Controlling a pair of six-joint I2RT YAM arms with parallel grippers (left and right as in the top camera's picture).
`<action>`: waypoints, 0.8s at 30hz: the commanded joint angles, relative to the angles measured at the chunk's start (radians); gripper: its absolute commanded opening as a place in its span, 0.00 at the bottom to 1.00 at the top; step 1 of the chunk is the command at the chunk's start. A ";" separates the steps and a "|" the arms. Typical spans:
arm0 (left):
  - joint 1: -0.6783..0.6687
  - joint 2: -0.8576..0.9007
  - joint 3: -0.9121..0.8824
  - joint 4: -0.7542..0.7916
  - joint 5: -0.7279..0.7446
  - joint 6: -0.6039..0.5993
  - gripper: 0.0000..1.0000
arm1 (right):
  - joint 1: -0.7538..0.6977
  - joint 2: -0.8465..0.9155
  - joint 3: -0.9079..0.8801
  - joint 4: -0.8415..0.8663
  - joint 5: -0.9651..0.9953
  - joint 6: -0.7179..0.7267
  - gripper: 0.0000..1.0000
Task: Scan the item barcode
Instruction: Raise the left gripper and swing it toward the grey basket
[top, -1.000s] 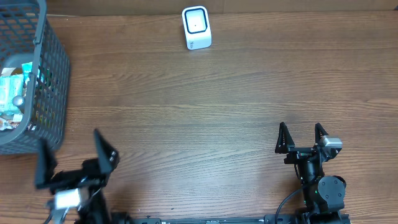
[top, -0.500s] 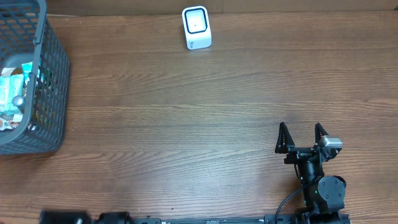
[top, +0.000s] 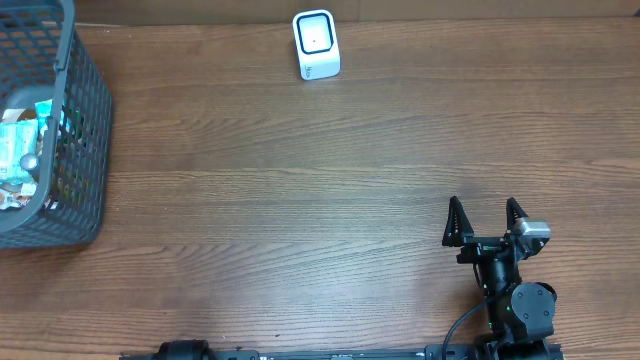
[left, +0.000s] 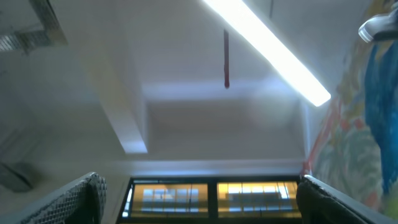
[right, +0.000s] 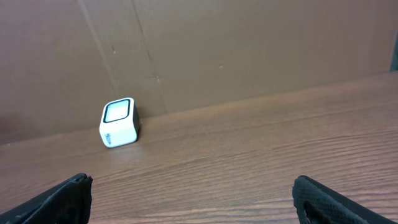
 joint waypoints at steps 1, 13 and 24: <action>-0.004 0.137 0.126 -0.034 0.010 -0.002 1.00 | -0.002 -0.011 -0.011 0.005 -0.005 -0.005 1.00; -0.004 0.552 0.667 -0.467 0.010 0.054 0.99 | -0.002 -0.011 -0.011 0.006 -0.005 -0.005 1.00; -0.004 0.813 0.871 -0.735 -0.026 0.103 0.99 | -0.002 -0.011 -0.011 0.005 -0.005 -0.005 1.00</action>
